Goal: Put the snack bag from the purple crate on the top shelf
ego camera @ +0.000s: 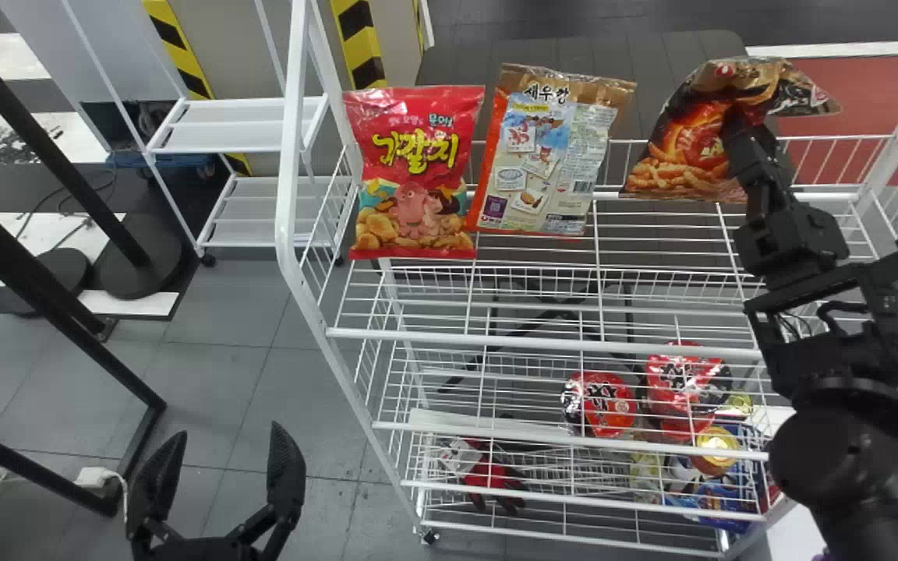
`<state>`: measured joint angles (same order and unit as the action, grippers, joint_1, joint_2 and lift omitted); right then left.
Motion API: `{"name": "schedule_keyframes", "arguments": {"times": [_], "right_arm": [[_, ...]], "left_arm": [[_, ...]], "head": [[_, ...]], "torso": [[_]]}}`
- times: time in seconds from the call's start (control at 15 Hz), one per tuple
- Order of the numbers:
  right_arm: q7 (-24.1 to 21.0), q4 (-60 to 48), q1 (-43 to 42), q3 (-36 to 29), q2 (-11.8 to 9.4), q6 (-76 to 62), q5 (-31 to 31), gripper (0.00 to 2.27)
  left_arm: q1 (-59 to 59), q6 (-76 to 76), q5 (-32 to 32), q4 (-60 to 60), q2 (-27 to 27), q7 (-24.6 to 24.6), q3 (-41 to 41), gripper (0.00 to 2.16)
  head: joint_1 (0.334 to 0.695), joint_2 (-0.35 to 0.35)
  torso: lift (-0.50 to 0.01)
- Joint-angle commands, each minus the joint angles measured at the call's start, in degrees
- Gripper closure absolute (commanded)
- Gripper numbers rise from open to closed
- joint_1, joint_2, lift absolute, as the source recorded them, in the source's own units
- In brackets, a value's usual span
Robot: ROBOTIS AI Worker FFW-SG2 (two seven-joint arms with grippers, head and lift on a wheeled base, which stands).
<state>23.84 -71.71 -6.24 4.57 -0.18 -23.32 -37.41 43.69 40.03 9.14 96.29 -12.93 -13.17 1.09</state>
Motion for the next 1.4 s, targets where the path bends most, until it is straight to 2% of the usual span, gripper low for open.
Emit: {"name": "schedule_keyframes", "arguments": {"times": [0.0, 0.27, 0.67, 0.73, 1.0, 1.13, 1.33], "right_arm": [[-1.7, 3.7, -0.8, 2.4, 0.2, -6.4, 3.6, 1.84], [-4.6, 9.5, -2.9, 4.7, 0.2, -11.9, 5.2, 1.84], [-4.9, 11.5, -4.0, 4.1, 0.2, -12.0, 4.0, 1.84], [-4.9, 11.9, -4.2, 4.0, 0.2, -11.2, 3.8, 1.76], [-4.9, 14.3, -5.4, 4.4, 0.2, -10.1, 3.6, 1.75], [-5.1, 15.0, -6.2, 4.7, 0.2, -8.4, 4.4, 1.51], [-5.4, 17.6, -7.5, 5.2, 0.2, -8.4, 5.7, 1.45]], "left_arm": [[0.2, 0.1, 0.2, 0.0, -0.2, 0.4, -0.6, 0.09], [0.6, 0.1, 1.0, 0.6, -0.5, 1.0, -2.0, 0.09], [0.7, -0.1, 1.1, 0.7, -0.6, 1.1, -2.2, 0.09], [0.7, -0.1, 1.1, 0.7, -0.6, 1.1, -2.2, 0.09], [0.7, 0.1, 1.1, 0.7, -0.6, 1.0, -2.4, 0.09], [0.7, 0.1, 1.3, 0.7, -0.6, 1.0, -2.8, 0.09], [0.7, 1.3, 1.5, 0.5, -0.5, 1.0, -2.8, 0.09]], "head": [[0.695, 0.166], [0.695, 0.189], [0.695, 0.195], [0.695, 0.193], [0.695, 0.189], [0.695, 0.192], [0.695, 0.21]], "torso": [[0.0], [0.0], [0.0], [0.0], [0.0], [0.0], [0.0]]}}
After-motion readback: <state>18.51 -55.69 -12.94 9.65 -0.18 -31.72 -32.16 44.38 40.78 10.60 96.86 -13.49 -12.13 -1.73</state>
